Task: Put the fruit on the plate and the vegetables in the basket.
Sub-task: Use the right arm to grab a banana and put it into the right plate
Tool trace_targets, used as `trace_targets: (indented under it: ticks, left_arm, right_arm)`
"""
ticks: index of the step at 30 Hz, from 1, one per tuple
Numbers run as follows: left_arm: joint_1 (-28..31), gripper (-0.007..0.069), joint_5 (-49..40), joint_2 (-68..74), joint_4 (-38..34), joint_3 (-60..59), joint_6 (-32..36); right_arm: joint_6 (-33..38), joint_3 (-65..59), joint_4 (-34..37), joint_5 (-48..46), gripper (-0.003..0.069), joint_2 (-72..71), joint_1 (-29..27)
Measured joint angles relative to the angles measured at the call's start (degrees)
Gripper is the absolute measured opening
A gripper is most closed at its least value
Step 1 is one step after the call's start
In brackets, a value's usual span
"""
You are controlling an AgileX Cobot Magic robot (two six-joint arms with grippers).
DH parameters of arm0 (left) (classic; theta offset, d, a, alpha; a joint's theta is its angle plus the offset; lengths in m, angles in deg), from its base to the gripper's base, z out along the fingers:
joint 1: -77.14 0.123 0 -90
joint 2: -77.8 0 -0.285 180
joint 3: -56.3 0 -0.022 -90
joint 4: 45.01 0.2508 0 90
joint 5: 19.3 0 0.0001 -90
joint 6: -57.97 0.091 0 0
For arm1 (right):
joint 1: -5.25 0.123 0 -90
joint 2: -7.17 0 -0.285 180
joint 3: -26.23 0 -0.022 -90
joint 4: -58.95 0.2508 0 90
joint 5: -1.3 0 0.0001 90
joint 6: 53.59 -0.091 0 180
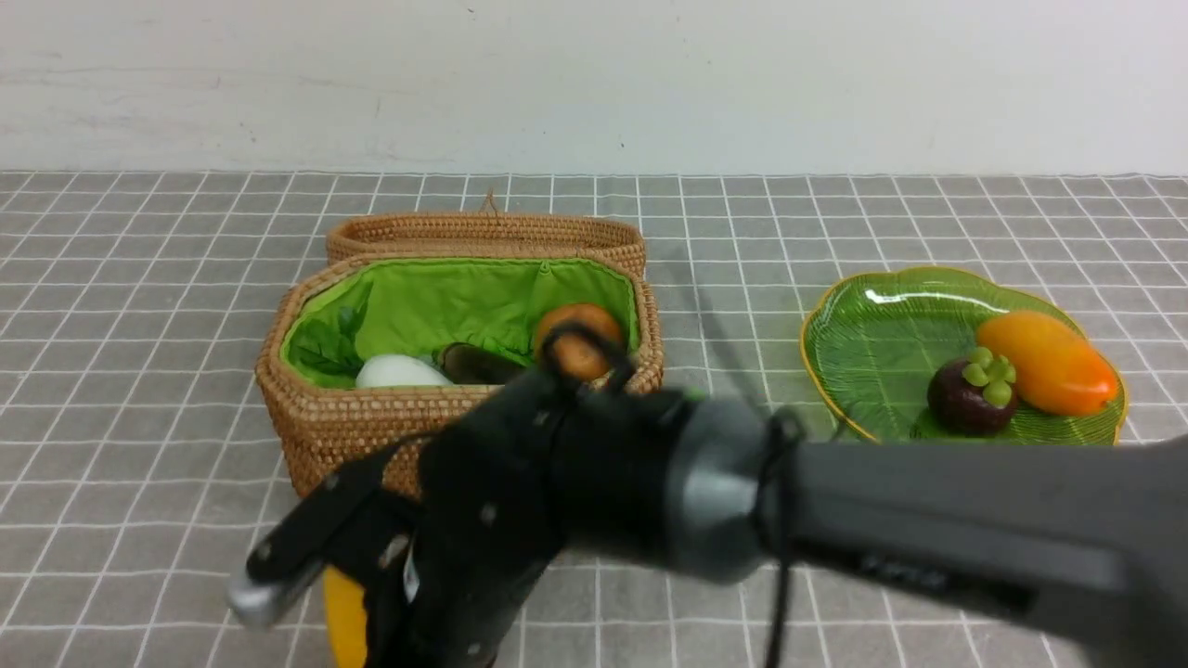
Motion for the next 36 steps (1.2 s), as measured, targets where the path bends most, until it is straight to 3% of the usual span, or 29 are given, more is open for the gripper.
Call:
trace_targets:
  ticks: [4,5,6,7,8,11,17,22,23,24,27,31,36]
  left_arm:
    - [0.0,0.0239,0.0,0.0,0.0,0.0,0.0]
    - [0.0,0.0239,0.0,0.0,0.0,0.0,0.0]
    - [0.0,0.0239,0.0,0.0,0.0,0.0,0.0]
    - [0.0,0.0239,0.0,0.0,0.0,0.0,0.0]
    - [0.0,0.0239,0.0,0.0,0.0,0.0,0.0]
    - [0.0,0.0239,0.0,0.0,0.0,0.0,0.0]
    - [0.0,0.0239,0.0,0.0,0.0,0.0,0.0]
    - [0.0,0.0239,0.0,0.0,0.0,0.0,0.0]
    - [0.0,0.0239,0.0,0.0,0.0,0.0,0.0]
    - [0.0,0.0239,0.0,0.0,0.0,0.0,0.0]
    - [0.0,0.0239,0.0,0.0,0.0,0.0,0.0]
    - [0.0,0.0239,0.0,0.0,0.0,0.0,0.0]
    - [0.0,0.0239,0.0,0.0,0.0,0.0,0.0]
  right_arm:
    - [1.48,0.0,-1.2,0.12,0.0511,2.54,0.8]
    - [2.0,0.05,-1.27,-0.71,0.0449,2.48,0.73]
    - [2.06,0.05,-1.27,-0.96,0.0437,2.42,0.67]
    - [2.46,0.05,-1.07,-2.41,0.0343,1.97,0.3]
    - [2.57,0.0,-0.89,-3.19,0.03,1.48,-0.03]
    - [2.63,1.34,1.68,-5.62,0.0312,-2.12,-1.78]
    - [4.24,10.92,13.33,-12.15,0.0312,-14.46,-6.03]
    - [2.84,15.63,13.46,-11.94,0.0312,-26.36,-14.14]
    - [-0.61,15.49,10.76,-11.14,0.0312,-29.87,-19.08]
    - [-1.61,15.37,10.42,-11.0,0.0312,-30.16,-19.63]
    - [-10.66,12.76,5.17,-10.95,0.0312,-31.99,-28.2]
    - [-22.63,3.27,0.23,-7.94,0.0312,-29.73,-35.09]
    - [-33.68,-9.33,-2.32,3.76,0.0312,-23.31,-41.45]
